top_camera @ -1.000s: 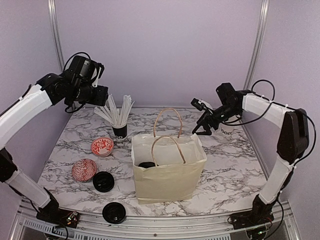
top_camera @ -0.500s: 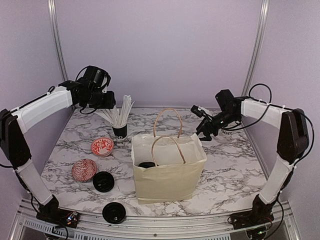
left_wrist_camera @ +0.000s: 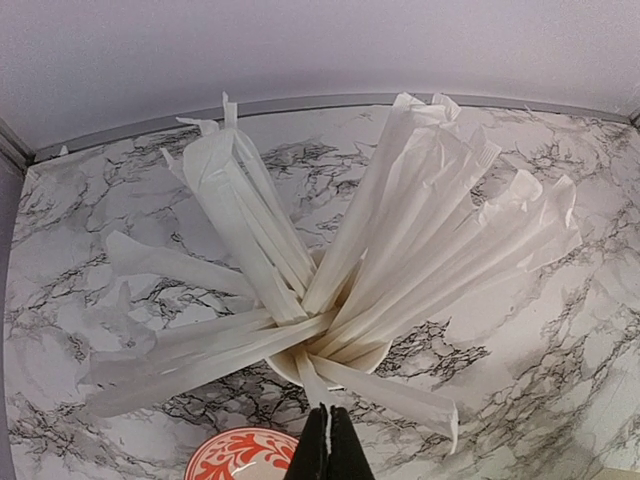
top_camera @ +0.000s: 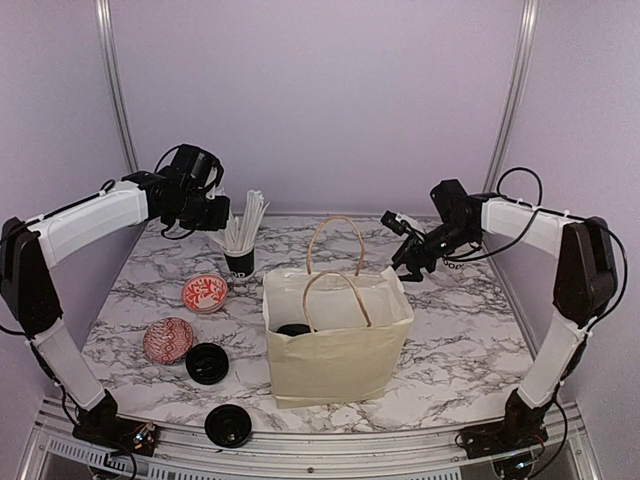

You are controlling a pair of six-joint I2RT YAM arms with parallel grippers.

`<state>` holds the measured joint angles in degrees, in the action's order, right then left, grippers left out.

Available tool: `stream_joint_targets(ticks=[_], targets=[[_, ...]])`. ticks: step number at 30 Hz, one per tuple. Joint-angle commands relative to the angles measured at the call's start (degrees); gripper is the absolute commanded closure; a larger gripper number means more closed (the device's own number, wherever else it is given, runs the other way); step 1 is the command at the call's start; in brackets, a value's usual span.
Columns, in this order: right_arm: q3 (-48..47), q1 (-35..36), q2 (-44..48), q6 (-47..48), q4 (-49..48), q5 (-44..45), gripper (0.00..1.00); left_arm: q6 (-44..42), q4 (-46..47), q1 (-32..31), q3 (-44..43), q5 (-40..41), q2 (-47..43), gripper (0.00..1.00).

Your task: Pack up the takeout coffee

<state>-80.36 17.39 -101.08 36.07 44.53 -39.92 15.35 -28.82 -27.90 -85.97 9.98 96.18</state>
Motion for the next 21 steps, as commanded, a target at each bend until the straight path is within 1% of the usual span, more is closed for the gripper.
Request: stream_joint_targets(ticks=[1, 3, 9, 11, 13, 15, 18, 21], targets=[[-0.3, -0.3, -0.5, 0.3, -1.0, -0.5, 0.16, -1.0, -0.2, -0.8, -2.0, 0.0, -3.6, 1.00], [-0.3, -0.3, -0.7, 0.2, -1.0, -0.5, 0.16, -1.3, -3.9, -2.0, -5.3, 0.9, -5.6, 1.00], [-0.5, -0.2, -1.9, 0.4, -0.7, -0.6, 0.16, -0.8, -17.9, -8.8, -16.9, 5.7, -13.4, 1.00], [-0.7, -0.3, -2.5, 0.6, -0.4, -0.7, 0.16, 0.2, -21.4, -10.7, -18.7, 6.0, -16.3, 1.00], [-1.1, -0.2, -2.8, 0.6, 0.0, -0.9, 0.16, 1.3, -22.7, -12.6, -19.0, 6.1, -20.2, 1.00], [-1.3, -0.3, -3.0, 0.7, 0.3, -1.0, 0.16, 1.6, -22.4, -14.5, -18.5, 3.1, -23.4, 1.00], [-1.6, -0.3, -3.1, 0.6, 0.4, -0.9, 0.16, 0.0, -20.7, -18.8, -18.1, -6.6, -26.1, 1.00], [-1.7, -0.3, -3.2, 0.4, 0.5, -1.2, 0.16, 0.6, -18.7, -23.0, -17.8, -12.6, -27.3, 1.00]])
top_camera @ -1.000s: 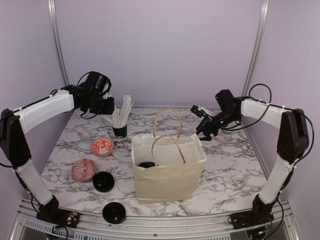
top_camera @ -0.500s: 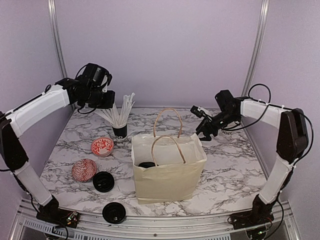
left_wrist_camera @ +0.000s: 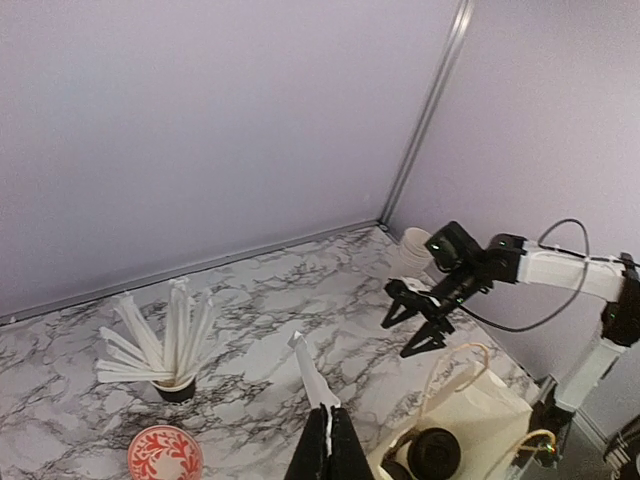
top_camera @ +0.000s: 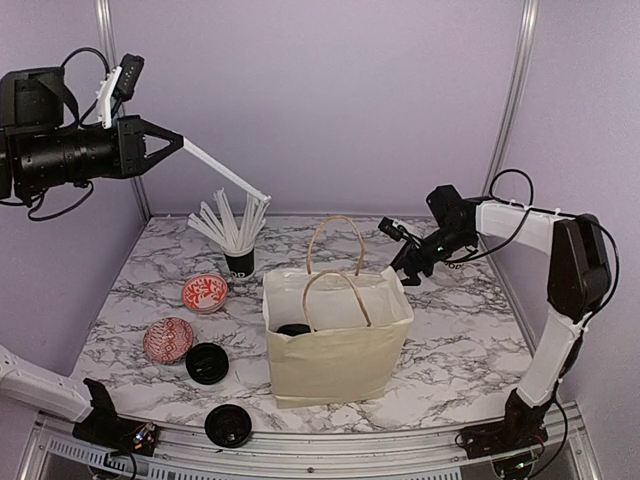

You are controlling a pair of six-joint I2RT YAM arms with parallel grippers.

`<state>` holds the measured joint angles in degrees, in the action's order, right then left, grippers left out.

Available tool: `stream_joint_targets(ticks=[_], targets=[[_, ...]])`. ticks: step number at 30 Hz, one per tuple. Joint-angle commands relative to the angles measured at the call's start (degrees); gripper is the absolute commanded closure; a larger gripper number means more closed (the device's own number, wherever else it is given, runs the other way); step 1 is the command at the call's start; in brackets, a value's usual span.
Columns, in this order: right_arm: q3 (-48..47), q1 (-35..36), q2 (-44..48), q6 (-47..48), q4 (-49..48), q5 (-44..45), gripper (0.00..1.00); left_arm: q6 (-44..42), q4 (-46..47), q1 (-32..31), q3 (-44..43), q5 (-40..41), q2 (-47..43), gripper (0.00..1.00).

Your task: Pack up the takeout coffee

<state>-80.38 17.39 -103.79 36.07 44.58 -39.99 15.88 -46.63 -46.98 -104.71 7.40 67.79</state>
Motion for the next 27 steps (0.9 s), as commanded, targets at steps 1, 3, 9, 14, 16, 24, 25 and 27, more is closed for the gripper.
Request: stream_joint_targets(ticks=[1, 3, 9, 14, 16, 24, 25, 27], targets=[[-1.8, -0.2, -0.6, 0.5, 0.6, -1.3, 0.16, 0.0, -0.3, -5.3, 1.1, -11.1, 1.0, 1.00], [-1.9, -0.2, -0.9, 0.4, 0.8, -1.4, 0.16, 0.4, -0.6, -6.8, 1.8, -13.7, 1.1, 1.00], [-1.9, -0.3, -0.8, 0.2, 1.0, -1.9, 0.17, 0.9, -7.1, -9.0, 1.6, -17.0, 1.5, 1.00], [-2.0, -0.2, -1.4, 0.5, 1.4, -2.5, 0.17, 2.1, -9.6, -9.1, 3.0, -17.7, 0.4, 1.00], [-2.0, -0.2, -1.5, 0.7, 1.5, -2.6, 0.17, 2.5, -9.6, -9.2, 3.8, -17.4, 1.1, 1.00], [-1.9, -0.2, -1.1, 1.1, 1.7, -3.1, 0.17, 1.5, -12.0, -9.6, -7.9, -1.4, 0.3, 1.00], [-1.9, -0.2, -1.1, 1.1, 1.7, -3.1, 0.17, 1.7, -12.1, -9.6, -9.0, -2.3, 0.0, 1.00], [-1.9, -0.2, -1.4, 1.1, 1.8, -3.2, 0.17, 2.9, -13.8, -9.6, -10.3, -4.0, 0.2, 1.00]])
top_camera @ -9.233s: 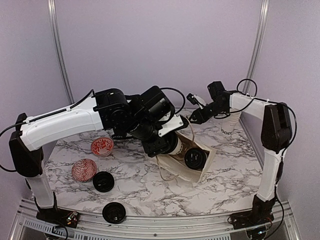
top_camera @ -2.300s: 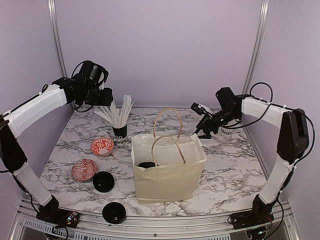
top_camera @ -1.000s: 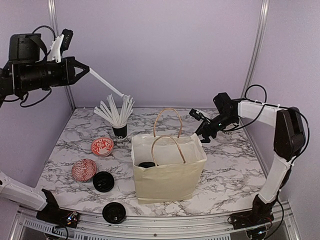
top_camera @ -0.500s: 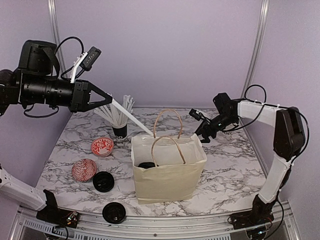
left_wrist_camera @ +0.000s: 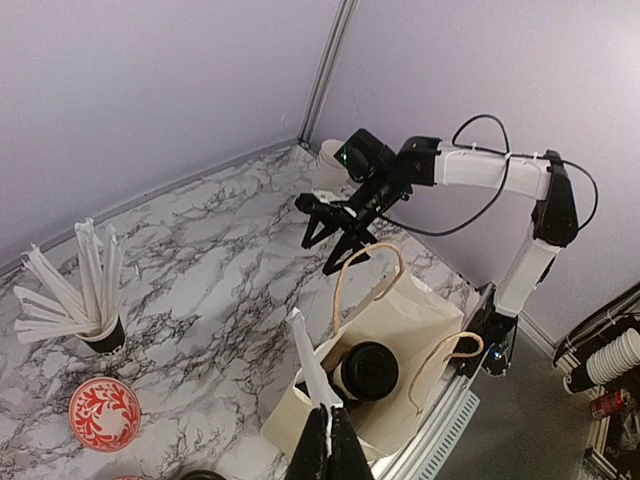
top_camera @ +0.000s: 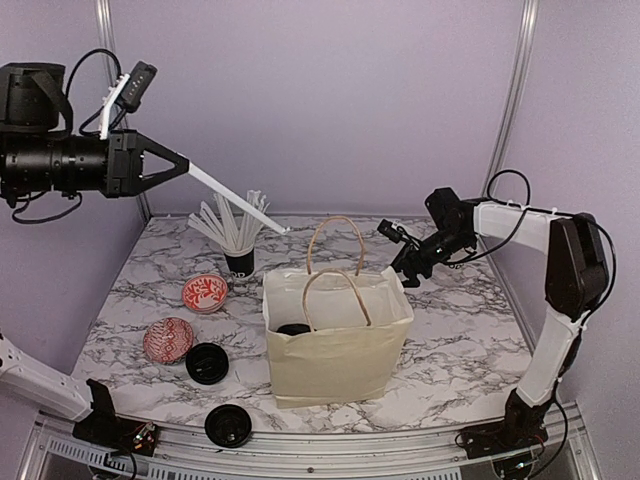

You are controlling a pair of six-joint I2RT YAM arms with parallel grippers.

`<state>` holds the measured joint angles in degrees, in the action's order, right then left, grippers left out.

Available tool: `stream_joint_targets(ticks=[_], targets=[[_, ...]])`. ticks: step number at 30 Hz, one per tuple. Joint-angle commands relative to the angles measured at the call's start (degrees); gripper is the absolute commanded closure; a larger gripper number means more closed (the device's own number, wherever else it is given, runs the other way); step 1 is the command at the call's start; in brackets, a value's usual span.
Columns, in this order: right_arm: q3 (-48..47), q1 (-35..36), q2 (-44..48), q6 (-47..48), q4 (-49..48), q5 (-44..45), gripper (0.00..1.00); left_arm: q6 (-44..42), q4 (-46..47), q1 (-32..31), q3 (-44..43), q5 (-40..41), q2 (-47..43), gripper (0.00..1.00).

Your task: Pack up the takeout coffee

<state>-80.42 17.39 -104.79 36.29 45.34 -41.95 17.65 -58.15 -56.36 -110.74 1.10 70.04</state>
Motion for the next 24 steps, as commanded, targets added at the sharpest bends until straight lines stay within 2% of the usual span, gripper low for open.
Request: stream_joint_targets(ticks=[1, 4, 9, 14, 16, 19, 22, 24], targets=[[-2.0, -0.2, -0.7, 0.8, 1.1, -1.2, 0.17, 1.3, -3.0, -0.2, -4.3, 0.6, -1.6, 1.00], [-2.6, 0.0, -1.7, 1.0, 1.7, -1.2, 0.17, 1.4, -5.7, -0.2, -3.1, -5.4, 0.8, 1.00], [-2.3, 0.4, -1.2, 1.4, 2.0, -1.0, 0.18, 0.9, -6.7, -0.6, 1.6, -10.4, 4.2, 1.00], [-2.0, 0.4, -0.7, 1.7, 2.0, -0.9, 0.17, -1.2, -0.8, -1.5, 7.4, -14.4, 9.6, 1.00], [-2.0, 0.4, -1.0, 1.8, 2.2, -0.9, 0.16, -3.0, 1.6, -2.1, 6.4, -15.3, 12.6, 0.77], [-2.1, 0.4, -1.2, 2.1, 2.5, -0.9, 0.16, -7.3, 2.2, -2.6, 2.2, -9.5, 15.2, 0.51], [-2.0, 0.4, -1.1, 2.3, 2.7, -1.0, 0.16, -11.2, 5.5, -1.7, 2.1, 2.8, 13.5, 0.35], [-1.9, 0.3, -1.1, 2.5, 2.7, -1.0, 0.16, -11.3, 9.1, 1.6, 5.0, 8.5, 11.8, 0.32]])
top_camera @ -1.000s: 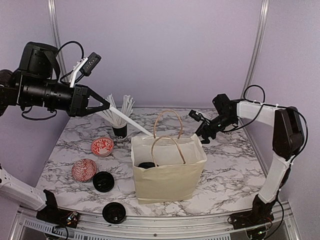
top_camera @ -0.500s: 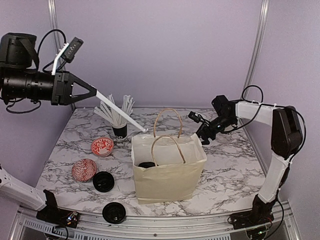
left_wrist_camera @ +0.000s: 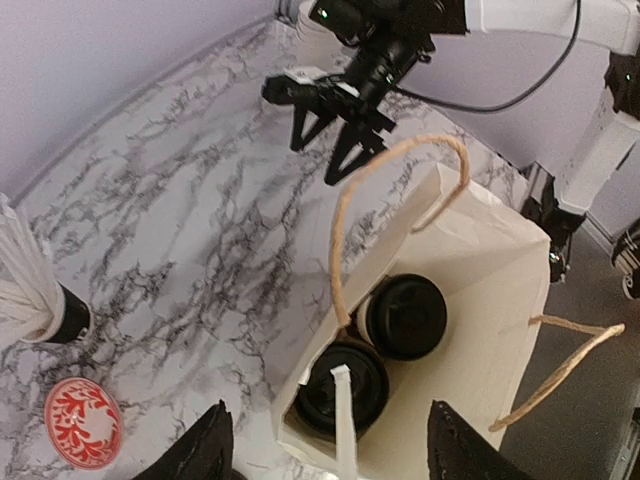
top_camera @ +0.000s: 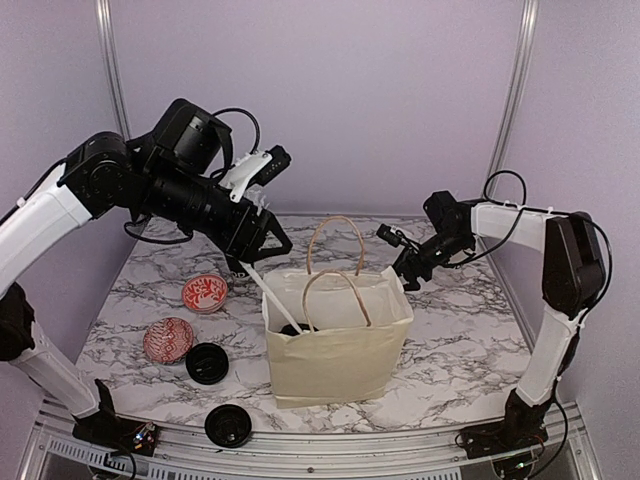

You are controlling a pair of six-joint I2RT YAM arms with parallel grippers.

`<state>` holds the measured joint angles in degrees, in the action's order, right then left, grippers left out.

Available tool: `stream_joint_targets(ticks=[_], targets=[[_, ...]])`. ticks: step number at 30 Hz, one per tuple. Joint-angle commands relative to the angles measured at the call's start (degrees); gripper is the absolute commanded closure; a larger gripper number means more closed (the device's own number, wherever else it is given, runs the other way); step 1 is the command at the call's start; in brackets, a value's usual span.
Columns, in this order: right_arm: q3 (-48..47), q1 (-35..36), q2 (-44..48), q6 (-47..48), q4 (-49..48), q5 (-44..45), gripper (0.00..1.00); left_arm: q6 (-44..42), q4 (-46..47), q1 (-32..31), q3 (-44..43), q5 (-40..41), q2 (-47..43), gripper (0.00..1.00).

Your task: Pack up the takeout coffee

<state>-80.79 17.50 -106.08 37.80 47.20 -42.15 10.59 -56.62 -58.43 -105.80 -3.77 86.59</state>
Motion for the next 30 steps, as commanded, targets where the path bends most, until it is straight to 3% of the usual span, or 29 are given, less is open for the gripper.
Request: stream_joint_targets(ticks=[1, 5, 8, 11, 16, 23, 30], targets=[[-1.5, 0.3, 0.2, 1.1, 1.0, -0.7, 0.16, -4.1, 9.2, 6.4, 2.0, 14.3, -5.4, 0.31], [-1.3, 0.3, 0.1, 1.4, 0.9, -0.5, 0.16, -4.2, 13.3, 16.6, 9.1, 18.3, -3.9, 0.34], [-1.3, 0.3, -0.3, 1.5, 1.0, -0.4, 0.16, -5.5, 15.2, 21.4, 10.4, 16.9, 1.1, 0.34], [-1.3, 0.3, -0.7, 1.6, 1.1, -0.6, 0.16, -6.7, 17.8, 22.5, 10.3, 15.5, 6.2, 0.36], [-1.3, 0.3, -1.4, 1.8, 1.3, -1.0, 0.16, -5.0, 20.6, 23.5, 8.5, 25.5, 13.4, 0.44], [-1.5, 0.3, -2.1, 2.0, 1.7, -1.2, 0.16, -2.4, 22.7, 24.2, 8.8, 31.9, 13.7, 0.55], [-1.8, 0.3, -3.7, 2.3, 2.1, -1.1, 0.16, -0.1, 22.2, 28.2, 8.4, 32.0, 12.0, 0.49]])
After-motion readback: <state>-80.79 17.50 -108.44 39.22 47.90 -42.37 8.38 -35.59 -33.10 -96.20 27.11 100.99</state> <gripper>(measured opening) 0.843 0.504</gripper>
